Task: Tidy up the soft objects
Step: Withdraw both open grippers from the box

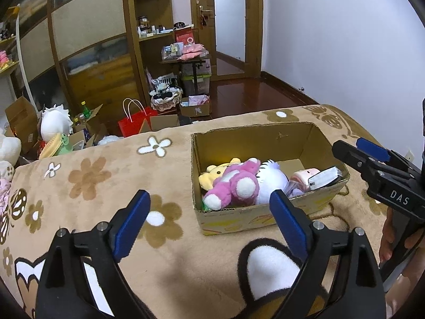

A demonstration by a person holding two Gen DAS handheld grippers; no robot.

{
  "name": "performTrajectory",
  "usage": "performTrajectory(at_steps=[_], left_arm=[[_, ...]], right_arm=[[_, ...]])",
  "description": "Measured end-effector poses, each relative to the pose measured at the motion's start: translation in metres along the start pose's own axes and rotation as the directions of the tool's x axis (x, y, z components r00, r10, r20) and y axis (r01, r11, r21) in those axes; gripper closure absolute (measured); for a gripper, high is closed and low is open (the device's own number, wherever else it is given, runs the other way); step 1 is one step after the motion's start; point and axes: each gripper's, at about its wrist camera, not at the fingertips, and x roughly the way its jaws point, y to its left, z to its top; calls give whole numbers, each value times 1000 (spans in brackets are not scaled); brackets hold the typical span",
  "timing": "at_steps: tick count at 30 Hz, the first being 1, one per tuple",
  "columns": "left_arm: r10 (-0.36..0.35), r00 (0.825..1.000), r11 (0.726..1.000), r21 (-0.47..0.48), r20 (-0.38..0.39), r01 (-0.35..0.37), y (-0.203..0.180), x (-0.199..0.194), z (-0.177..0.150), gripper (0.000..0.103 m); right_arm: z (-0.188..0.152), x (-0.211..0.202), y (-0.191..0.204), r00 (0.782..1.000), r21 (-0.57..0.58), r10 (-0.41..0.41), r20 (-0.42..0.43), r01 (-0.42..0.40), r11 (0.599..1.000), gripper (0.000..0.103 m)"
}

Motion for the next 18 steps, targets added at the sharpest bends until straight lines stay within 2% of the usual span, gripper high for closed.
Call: performTrajectory(at_steps=[4,8,12,18], left_arm=[[1,1000,1000,-7,14,-1,3,-9,-2,12],[-5,999,1000,-20,39,6,5,-21,-4,12],[-13,996,1000,-27,90,16,8,-36,-4,8],[-35,988,999,-7,153,36,5,-57,-4,6]], right_arm=[[3,-9,-2,1000,-2,3,11,-3,1000,6],[7,-25,-3,999,17,7,36,-8,1000,5],[11,-42,-11,998,41,-18,60,16,999,1],[10,-68,-14,996,38,-63,67,60,997,0]])
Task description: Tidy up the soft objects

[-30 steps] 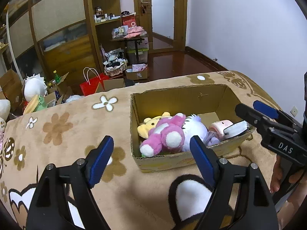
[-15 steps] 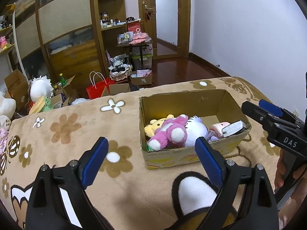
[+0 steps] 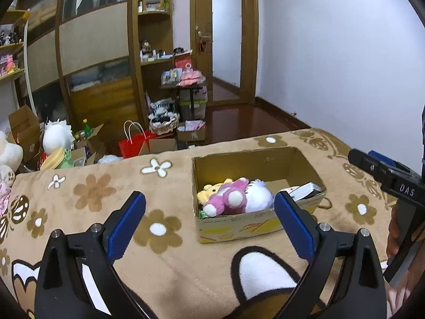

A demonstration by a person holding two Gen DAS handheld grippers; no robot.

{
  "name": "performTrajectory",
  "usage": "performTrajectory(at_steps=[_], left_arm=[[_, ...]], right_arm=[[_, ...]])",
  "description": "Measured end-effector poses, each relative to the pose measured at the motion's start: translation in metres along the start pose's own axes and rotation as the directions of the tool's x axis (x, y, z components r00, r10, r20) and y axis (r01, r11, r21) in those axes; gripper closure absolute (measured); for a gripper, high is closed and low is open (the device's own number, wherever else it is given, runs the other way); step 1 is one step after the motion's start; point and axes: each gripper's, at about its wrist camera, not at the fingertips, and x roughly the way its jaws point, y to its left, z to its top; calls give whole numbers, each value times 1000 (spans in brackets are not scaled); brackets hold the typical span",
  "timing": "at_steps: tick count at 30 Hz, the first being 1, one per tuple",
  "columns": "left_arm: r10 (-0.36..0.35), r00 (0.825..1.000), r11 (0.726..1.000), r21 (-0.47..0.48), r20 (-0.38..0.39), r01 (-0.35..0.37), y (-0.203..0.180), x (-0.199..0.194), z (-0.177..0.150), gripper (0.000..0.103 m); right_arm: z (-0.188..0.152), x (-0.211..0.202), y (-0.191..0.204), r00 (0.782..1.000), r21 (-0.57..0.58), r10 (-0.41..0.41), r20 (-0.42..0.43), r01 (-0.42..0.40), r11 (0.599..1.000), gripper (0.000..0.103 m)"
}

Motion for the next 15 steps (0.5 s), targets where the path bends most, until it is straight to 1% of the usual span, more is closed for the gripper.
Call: performTrajectory(at_steps=[2,5,10,12,15], left_arm=[[4,1000,1000,11,5,-4,-2,-3,0,3],[16,1000,999,40,0,-16,-7,-4,-1,3],[38,999,997,70,-5,-38,-15,-11,-6,2],[35,999,997,72,-9,-34,-15,-15,-8,2],[24,1000,997,70,-12,-24,-16,-21,-10,2]], right_arm=[[-2,-7,0,1000,-7,-14,-7,14,1000,0],[-8,-22,1,999,-31,-34,-17,34,999,0],[-16,-38,12,998,-105,-56,-39,52,993,0],[-20,-43,15,997,-121,-64,-45,58,991,0],[-23,-49,17,996,-115,-64,-57,57,992,0]])
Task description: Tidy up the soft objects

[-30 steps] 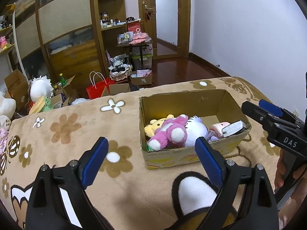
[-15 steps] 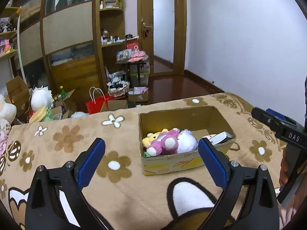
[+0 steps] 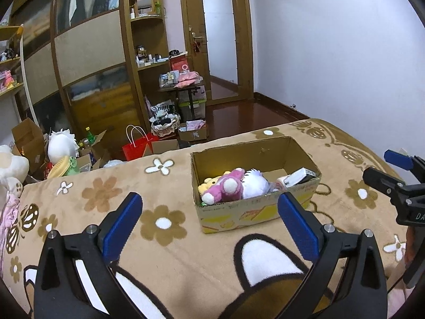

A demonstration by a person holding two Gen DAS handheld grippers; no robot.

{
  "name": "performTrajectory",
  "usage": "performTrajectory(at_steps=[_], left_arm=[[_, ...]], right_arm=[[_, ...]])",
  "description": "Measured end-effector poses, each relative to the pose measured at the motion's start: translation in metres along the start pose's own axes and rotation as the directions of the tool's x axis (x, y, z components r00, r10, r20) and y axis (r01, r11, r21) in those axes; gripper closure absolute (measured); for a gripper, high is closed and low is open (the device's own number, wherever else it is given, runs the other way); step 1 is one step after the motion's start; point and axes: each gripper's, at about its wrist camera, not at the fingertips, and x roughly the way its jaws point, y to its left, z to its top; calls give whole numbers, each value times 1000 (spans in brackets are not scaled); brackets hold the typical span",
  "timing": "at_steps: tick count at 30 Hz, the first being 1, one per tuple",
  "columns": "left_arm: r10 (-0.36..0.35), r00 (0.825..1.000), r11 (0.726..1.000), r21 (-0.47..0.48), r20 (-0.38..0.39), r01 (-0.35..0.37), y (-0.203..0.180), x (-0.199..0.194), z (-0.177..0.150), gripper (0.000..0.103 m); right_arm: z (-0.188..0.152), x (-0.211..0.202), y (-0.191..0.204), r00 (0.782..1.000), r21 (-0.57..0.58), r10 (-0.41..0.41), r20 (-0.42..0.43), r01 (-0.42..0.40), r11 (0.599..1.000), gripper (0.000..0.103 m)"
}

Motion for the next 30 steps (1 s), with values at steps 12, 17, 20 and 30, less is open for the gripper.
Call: performTrajectory(at_steps=[12,17,20,30], left_arm=[[22,1000,999,42,20,-23,-7,-10,-3,2],[29,999,999,39,19,-30,-8,-9,-3,2],[31,999,999,32,17,-31,-8,-8,-3,2],[35,999,999,38,16,-36,-9,-5,-2,2]], right_arm=[[-8,-12,-9,1000,66,-16,-4,17,998,0],[-8,-10,-12,1000,78,-17,-8,17,997,0],[-8,-10,-12,1000,80,-17,-10,18,997,0],[-8,-9,-15,1000,92,-22,-7,23,995,0]])
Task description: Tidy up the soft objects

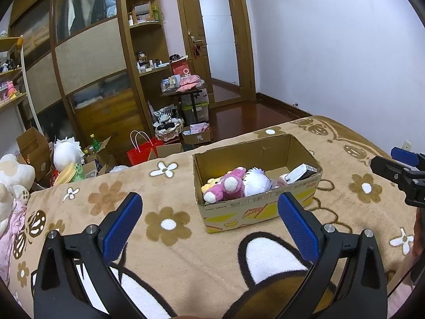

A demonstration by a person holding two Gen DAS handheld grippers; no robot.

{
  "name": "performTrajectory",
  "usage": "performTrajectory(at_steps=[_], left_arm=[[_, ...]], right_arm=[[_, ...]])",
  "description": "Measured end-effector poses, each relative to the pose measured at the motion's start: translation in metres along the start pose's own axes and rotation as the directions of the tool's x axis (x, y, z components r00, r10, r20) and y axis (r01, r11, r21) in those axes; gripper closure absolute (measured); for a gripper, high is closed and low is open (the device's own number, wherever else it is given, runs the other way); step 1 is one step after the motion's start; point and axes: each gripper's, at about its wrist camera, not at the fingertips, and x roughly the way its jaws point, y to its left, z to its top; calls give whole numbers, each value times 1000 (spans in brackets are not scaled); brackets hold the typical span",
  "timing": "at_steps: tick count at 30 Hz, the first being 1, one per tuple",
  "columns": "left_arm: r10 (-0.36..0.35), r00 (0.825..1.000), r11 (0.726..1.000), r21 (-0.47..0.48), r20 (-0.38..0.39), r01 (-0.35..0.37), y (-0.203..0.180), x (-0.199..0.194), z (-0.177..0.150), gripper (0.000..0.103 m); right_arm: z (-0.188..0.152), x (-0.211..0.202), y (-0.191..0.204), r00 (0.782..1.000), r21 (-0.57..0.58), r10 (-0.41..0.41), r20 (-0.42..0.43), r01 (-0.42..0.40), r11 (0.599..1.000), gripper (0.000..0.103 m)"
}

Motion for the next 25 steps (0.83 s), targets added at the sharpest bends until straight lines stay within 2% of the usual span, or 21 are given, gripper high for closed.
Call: performTrajectory(at_steps=[25], left_arm=[[20,1000,1000,2,19,-20,-3,0,-2,2]], right_arm=[[-1,0,-2,1000,5,-6,0,6,1000,0]])
